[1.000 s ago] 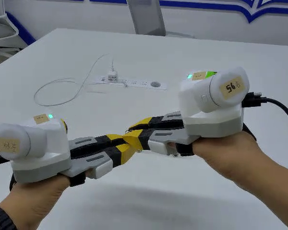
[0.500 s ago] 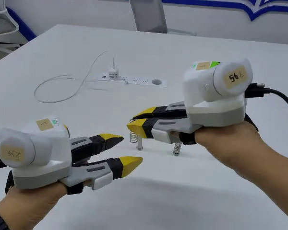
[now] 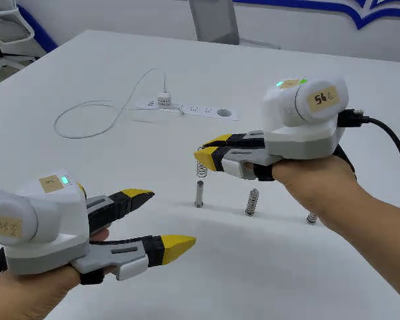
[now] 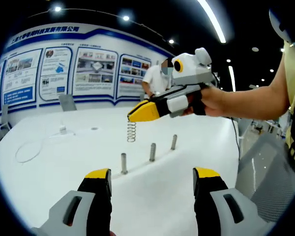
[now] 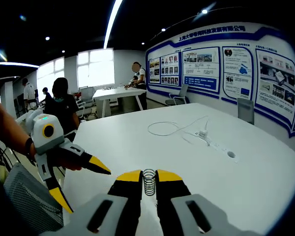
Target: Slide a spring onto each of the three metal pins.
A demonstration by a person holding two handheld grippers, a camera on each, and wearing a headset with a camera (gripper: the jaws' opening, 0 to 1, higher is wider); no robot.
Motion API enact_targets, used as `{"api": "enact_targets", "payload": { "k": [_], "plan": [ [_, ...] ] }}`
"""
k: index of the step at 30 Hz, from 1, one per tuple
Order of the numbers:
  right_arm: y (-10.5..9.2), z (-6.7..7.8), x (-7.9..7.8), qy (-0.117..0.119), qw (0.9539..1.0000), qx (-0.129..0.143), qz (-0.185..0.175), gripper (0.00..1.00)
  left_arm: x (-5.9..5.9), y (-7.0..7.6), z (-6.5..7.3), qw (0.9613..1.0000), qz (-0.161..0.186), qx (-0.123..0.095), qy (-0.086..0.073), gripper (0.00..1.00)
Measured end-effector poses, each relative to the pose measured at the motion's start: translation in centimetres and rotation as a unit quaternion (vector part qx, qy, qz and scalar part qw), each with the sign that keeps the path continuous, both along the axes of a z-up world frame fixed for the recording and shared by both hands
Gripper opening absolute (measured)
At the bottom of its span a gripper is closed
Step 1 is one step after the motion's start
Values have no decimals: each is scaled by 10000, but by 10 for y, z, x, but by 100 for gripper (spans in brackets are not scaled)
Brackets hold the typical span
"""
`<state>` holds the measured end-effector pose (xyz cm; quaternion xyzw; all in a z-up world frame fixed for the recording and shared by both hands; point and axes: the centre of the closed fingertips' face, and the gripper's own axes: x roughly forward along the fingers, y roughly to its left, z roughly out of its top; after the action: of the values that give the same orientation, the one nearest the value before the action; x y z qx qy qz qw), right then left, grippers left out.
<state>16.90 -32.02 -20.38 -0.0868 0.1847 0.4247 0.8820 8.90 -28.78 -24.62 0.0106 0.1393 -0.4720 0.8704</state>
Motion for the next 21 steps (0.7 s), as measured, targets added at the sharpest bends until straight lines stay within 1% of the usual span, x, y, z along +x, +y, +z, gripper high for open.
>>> {"api": "enact_targets", "payload": {
  "k": [2, 5, 6, 9, 13, 15, 18, 21],
  "plan": [
    [0, -5, 4, 38, 10000, 1, -36, 12, -1, 0, 0, 10000, 7, -3, -3, 71],
    [0, -14, 10, 68, 9999, -59, -70, 12, -1, -1, -2, 10000, 12, 53, -16, 74],
    [-1, -18, 13, 95, 9999, -98, -88, 12, -2, -2, -3, 10000, -2, 92, -24, 75],
    [-1, -25, 18, 157, 9998, -98, -88, 12, -4, -3, -6, 9998, -55, 191, -61, 76],
    [1, -33, 20, 204, 9997, -132, -43, 12, -6, -5, -6, 9997, -122, 208, -52, 78],
    [1, -37, 21, 245, 9996, -128, -36, 12, -7, -4, -8, 9997, -136, 222, -43, 79],
    [0, -40, 25, 238, 9996, -151, -60, 12, -6, -3, -9, 9997, -138, 224, -10, 80],
    [-1, -46, 27, 301, 9994, -153, -89, 12, -6, -2, -11, 9997, -131, 223, 18, 81]
  ]
}}
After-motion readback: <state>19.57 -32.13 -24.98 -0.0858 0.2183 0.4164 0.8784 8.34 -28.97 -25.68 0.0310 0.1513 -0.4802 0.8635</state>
